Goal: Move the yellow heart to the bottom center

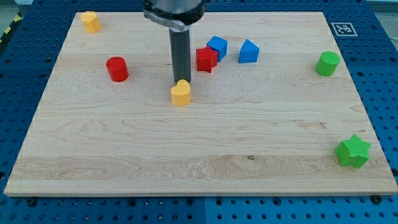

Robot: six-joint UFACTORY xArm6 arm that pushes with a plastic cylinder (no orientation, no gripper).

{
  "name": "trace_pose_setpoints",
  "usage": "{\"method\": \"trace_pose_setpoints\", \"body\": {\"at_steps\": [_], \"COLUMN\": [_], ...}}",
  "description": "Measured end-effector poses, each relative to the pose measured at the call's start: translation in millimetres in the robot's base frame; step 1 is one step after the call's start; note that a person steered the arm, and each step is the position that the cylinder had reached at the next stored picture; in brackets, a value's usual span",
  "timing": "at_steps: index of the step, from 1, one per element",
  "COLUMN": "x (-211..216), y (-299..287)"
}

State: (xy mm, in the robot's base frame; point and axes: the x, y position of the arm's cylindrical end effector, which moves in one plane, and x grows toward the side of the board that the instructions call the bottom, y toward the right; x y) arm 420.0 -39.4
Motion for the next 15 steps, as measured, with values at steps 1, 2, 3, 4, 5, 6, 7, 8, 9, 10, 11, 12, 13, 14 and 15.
{"method": "trace_pose_setpoints", "body": {"at_steps": [1,2,3,4,5,6,7,8,9,10,11,12,13,14,15], "x": [20.0,24.8,28.6,31.1,38.9,39.6,41.2,55.1,63.9,68.4,75.1,77.2,78.2,84.3,102.7], "y": [-0.1,-35.0,-80.0,-69.0,-54.8,-33.8,-15.7,-10.5,6.9,26.3,37.8,54.0,70.3,72.6,72.6]}}
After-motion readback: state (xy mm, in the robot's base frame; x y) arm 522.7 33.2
